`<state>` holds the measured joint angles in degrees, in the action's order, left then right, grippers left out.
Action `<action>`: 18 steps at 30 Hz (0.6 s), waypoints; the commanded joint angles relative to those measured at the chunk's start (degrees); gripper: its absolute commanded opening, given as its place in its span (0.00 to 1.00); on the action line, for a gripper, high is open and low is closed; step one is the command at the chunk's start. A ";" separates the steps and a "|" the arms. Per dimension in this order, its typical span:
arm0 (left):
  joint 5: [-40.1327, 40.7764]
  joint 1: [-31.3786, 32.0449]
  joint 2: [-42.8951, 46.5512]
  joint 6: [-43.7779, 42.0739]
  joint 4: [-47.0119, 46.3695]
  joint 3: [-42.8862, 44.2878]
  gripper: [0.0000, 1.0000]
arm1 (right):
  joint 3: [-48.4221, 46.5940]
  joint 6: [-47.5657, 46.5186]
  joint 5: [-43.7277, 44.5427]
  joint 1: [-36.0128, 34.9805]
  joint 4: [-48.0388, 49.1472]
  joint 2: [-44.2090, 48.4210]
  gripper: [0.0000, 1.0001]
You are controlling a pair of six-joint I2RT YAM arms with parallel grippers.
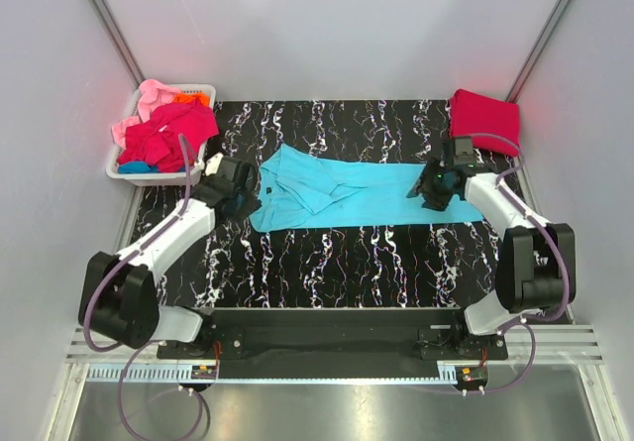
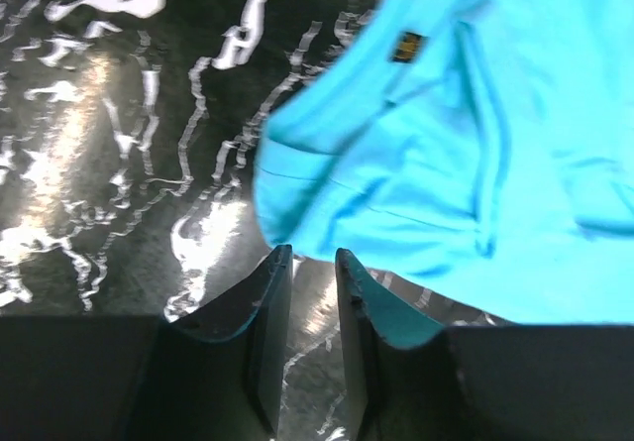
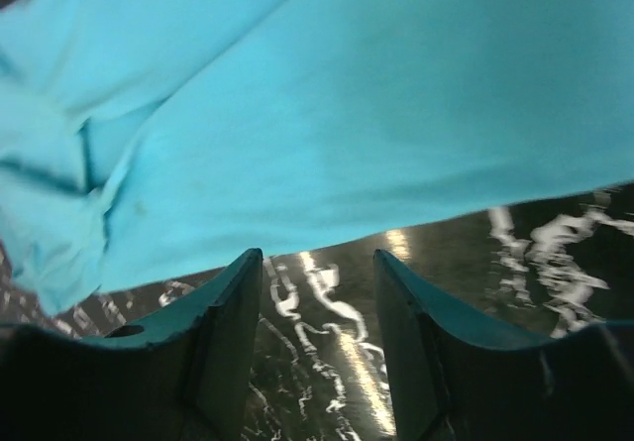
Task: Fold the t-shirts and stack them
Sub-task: Fold the tshirt
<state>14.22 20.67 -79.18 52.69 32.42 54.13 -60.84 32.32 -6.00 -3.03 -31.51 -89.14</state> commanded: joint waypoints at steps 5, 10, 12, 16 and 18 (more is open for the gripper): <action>-23.86 -0.89 -4.72 -3.21 -21.78 -2.55 0.34 | -3.49 -0.57 -19.30 -11.11 12.60 -6.91 0.55; -36.61 -3.35 -12.57 1.80 -32.13 -2.00 0.33 | -11.31 -4.72 -19.58 -23.49 13.49 -13.59 0.56; -37.60 -4.40 -14.07 2.51 -34.00 -2.01 0.33 | -13.42 -3.84 -20.10 -24.92 14.37 -16.83 0.56; -37.77 -5.98 -14.52 1.37 -34.01 -1.74 0.33 | -15.10 -2.52 -20.63 -27.38 17.00 -21.77 0.56; -37.69 -6.95 -14.25 0.58 -33.57 -1.92 0.33 | -16.06 -2.08 -19.93 -28.17 17.97 -24.05 0.56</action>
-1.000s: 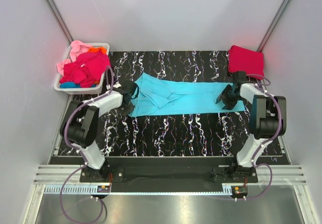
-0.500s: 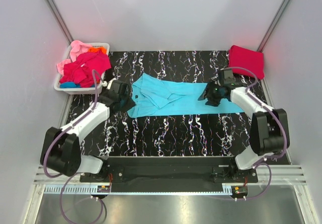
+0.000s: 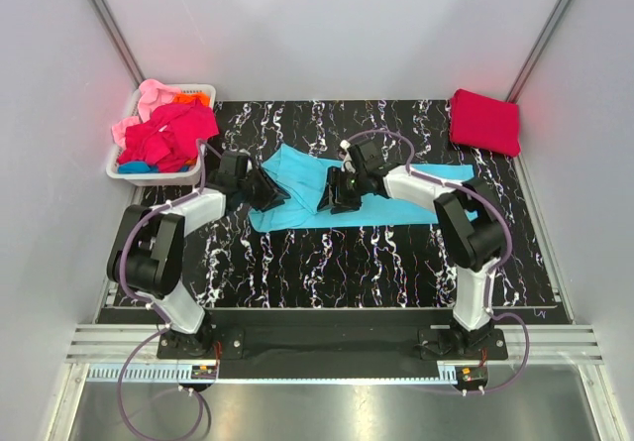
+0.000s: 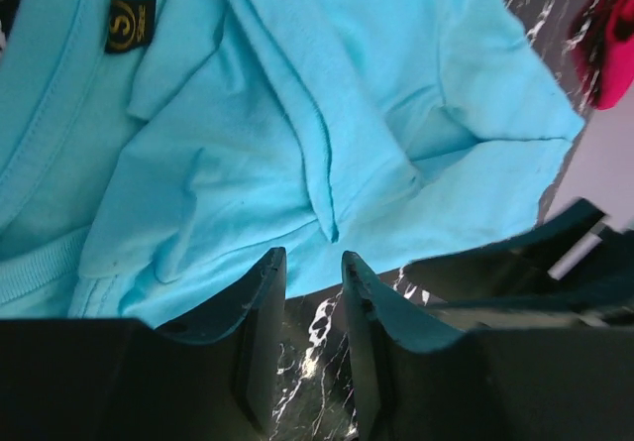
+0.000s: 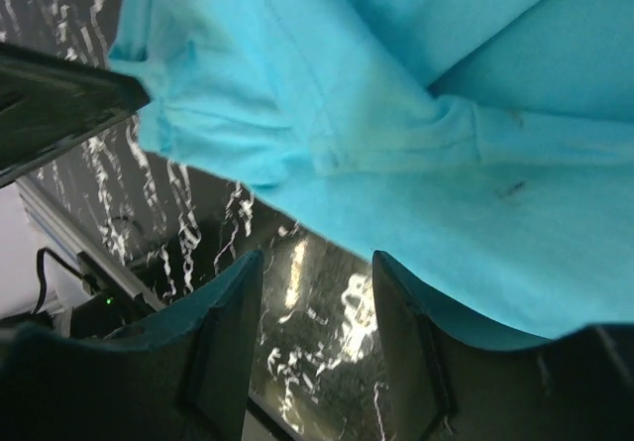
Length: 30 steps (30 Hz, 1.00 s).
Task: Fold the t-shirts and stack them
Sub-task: Fold the tshirt
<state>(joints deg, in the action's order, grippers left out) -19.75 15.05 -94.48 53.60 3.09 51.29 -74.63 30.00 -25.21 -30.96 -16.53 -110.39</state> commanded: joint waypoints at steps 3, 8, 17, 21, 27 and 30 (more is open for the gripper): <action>-3.63 -2.48 1.92 -1.31 -3.27 0.48 0.33 | -3.85 1.02 -0.45 -0.68 2.91 -5.62 0.54; -2.84 -3.80 4.21 -2.45 -3.18 -0.93 0.33 | -5.61 1.47 0.43 -1.91 3.70 -8.34 0.52; -2.22 -5.03 6.50 -3.15 -1.86 -3.30 0.33 | -8.42 2.43 1.30 -3.14 4.49 -9.67 0.49; -2.75 -5.38 6.50 -2.98 -2.04 -4.00 0.33 | -9.04 2.52 2.45 -3.40 4.58 -10.63 0.49; -3.19 -6.26 6.94 -3.42 -1.69 -4.53 0.33 | -10.36 2.08 4.12 -3.49 4.06 -12.31 0.36; -3.19 -6.61 7.29 -3.59 -1.60 -4.70 0.33 | -11.15 1.91 5.00 -3.58 3.44 -12.75 0.24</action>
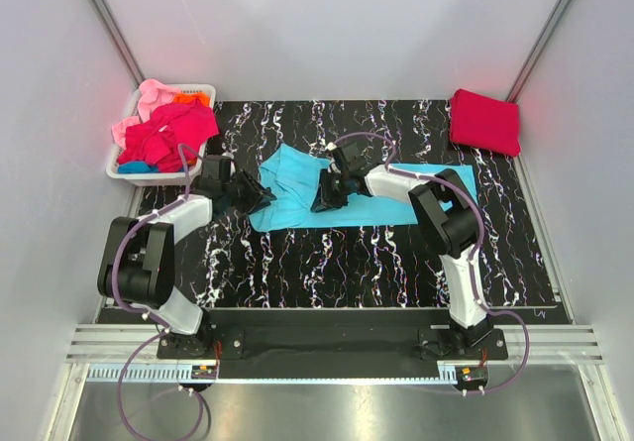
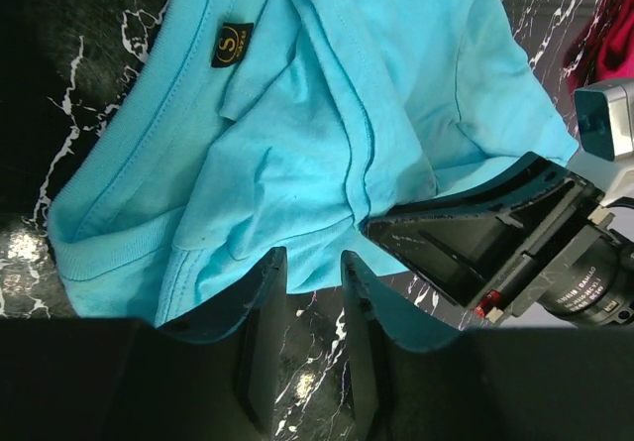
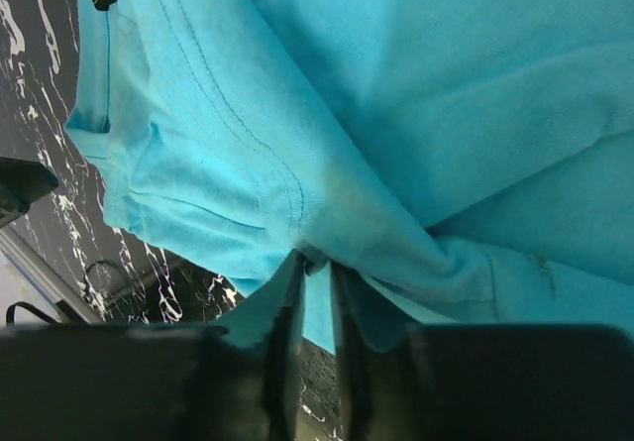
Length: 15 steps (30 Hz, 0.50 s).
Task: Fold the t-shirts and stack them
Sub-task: Fold the tshirt
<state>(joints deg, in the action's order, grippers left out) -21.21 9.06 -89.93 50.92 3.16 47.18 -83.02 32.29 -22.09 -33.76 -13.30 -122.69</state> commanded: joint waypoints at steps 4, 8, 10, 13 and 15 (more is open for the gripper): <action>-1.73 -0.80 2.83 -0.73 -1.66 -0.77 0.33 | -3.90 -0.56 3.10 -0.96 -1.02 -0.09 0.00; -1.82 -0.80 2.57 -0.47 -2.10 -1.30 0.33 | -4.87 -1.36 5.38 -1.05 -2.69 1.49 0.00; -1.64 -0.80 2.39 -0.38 -2.19 -1.47 0.33 | -5.22 -1.79 5.82 -1.05 -3.22 2.54 0.00; -1.38 -0.80 2.21 -0.03 -2.37 -2.35 0.32 | -5.83 -2.50 7.05 -1.05 -3.49 3.25 0.00; -1.29 -0.80 2.22 0.06 -2.72 -2.97 0.32 | -6.62 -3.28 8.02 -1.05 -4.01 3.08 0.00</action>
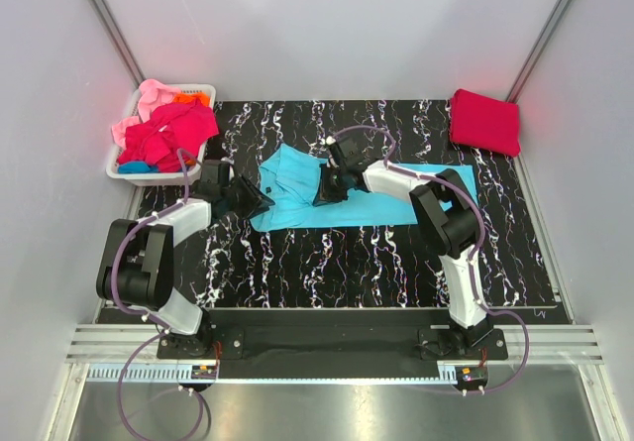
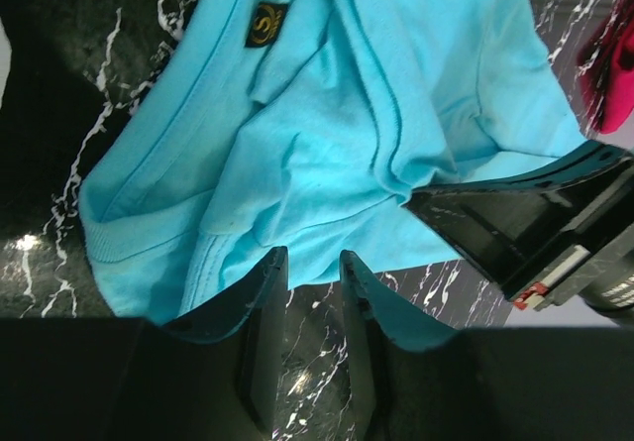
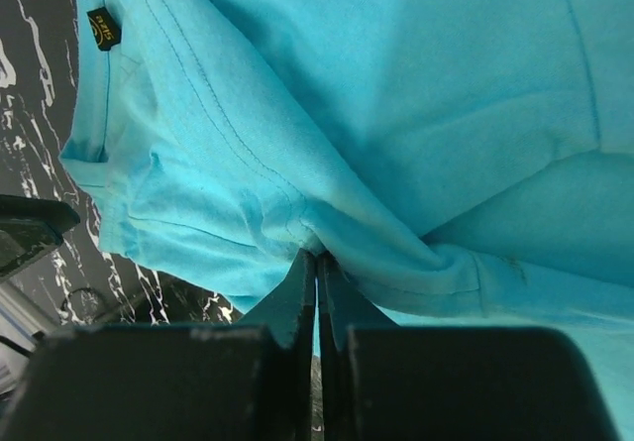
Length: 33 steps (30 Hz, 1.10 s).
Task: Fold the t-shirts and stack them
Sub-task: Fold the tshirt
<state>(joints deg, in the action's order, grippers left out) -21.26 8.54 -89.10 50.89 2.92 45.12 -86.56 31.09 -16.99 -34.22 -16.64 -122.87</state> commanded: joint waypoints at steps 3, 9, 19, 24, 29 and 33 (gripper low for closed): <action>-1.24 -0.27 1.47 0.08 -2.30 -1.00 0.32 | -5.80 -3.40 4.95 -0.67 -2.24 2.02 0.00; -0.81 -0.27 1.39 -0.62 -1.51 -0.30 0.32 | -10.72 -5.77 8.73 -0.50 -3.13 -0.26 0.00; -0.54 -0.27 0.42 -0.80 -1.42 0.40 0.32 | -17.06 -7.10 16.90 -0.24 -5.42 -6.86 0.00; -0.28 -0.27 -0.98 -0.88 -1.34 1.19 0.31 | -15.40 -5.17 26.21 -0.15 -5.59 -6.25 0.00; -0.19 -0.27 -1.78 -0.71 -1.60 1.37 0.31 | -13.98 -3.58 31.49 -0.24 -5.51 -5.89 0.00; -0.28 -0.27 -2.04 -0.71 -1.69 1.28 0.31 | -13.11 -2.62 32.02 -0.15 -5.07 -6.24 0.00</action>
<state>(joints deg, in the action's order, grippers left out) -21.21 8.54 -91.00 50.81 3.11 44.56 -100.33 27.11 10.68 -34.24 -22.46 -130.34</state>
